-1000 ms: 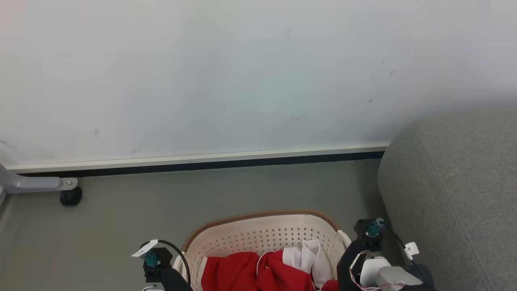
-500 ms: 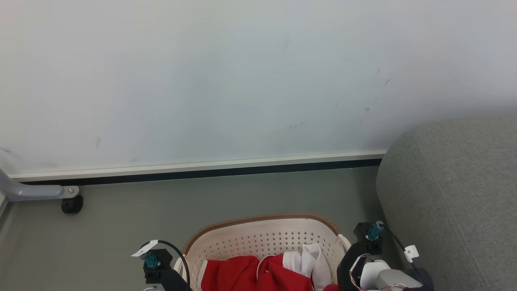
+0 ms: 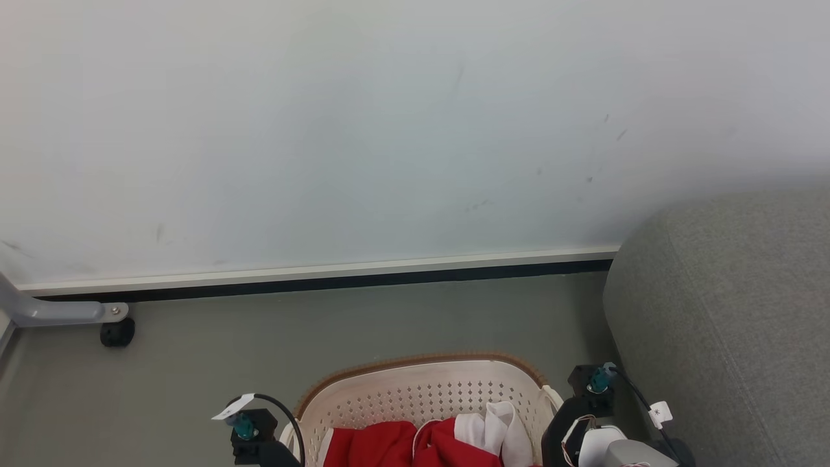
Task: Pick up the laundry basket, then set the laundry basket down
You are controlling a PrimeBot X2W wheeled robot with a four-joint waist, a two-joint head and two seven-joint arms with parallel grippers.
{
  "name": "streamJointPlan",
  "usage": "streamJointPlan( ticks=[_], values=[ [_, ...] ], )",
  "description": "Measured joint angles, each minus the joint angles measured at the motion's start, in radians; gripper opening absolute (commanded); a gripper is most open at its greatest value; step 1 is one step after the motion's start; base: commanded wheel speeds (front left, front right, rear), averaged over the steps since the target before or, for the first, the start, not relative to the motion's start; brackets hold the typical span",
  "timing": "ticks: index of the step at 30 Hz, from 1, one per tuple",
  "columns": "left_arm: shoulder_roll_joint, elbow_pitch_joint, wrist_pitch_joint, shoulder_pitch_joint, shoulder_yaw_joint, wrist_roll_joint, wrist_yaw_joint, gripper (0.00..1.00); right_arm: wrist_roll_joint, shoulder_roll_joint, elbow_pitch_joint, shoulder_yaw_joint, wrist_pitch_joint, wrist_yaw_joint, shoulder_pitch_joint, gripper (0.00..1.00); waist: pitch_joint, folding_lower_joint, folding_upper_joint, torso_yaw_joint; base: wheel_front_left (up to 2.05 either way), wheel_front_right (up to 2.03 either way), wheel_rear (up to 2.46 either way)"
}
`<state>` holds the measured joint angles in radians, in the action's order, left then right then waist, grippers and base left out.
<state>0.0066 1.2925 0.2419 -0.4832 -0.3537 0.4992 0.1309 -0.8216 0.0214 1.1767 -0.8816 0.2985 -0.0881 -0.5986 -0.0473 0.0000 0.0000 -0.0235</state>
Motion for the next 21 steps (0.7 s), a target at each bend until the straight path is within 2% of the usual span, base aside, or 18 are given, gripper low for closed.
streamJointPlan(
  ticks=[21],
  values=[
    [0.000,0.001,0.002,0.000,-0.006,0.003,-0.001,0.00,-0.025,0.000,0.005,-0.026,-0.001,-0.001,0.000,0.00,-0.007,0.0000,0.0000,0.000,0.00,0.00,0.00]
  ],
)
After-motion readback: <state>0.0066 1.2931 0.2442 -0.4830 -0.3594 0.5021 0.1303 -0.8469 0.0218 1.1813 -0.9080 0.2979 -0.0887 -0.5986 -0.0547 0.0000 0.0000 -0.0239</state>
